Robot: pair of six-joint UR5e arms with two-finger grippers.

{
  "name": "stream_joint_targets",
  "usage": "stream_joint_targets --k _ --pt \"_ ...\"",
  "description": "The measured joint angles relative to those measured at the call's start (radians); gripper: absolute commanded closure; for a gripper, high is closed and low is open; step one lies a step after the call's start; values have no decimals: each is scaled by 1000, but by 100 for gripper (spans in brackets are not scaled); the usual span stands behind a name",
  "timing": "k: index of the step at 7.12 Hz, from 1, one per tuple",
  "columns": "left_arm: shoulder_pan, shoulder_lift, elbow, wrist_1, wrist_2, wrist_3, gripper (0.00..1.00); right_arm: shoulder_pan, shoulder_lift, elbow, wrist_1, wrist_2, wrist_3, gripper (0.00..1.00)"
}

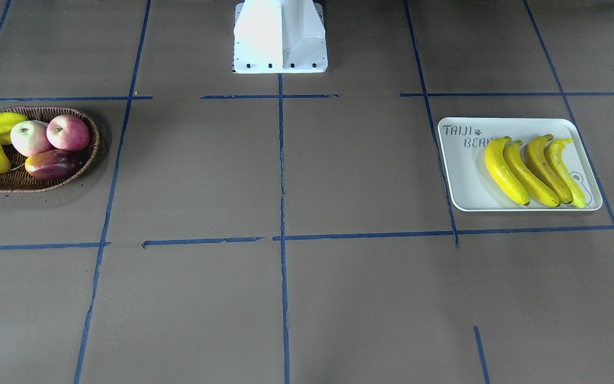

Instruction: Transfer all bananas from basket to plate

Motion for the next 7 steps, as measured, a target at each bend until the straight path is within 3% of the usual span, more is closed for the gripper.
stream_joint_targets --k 7 --pt "8 8 4 -2 4 -2 0 -1 -2 -4 14 21 1 0"
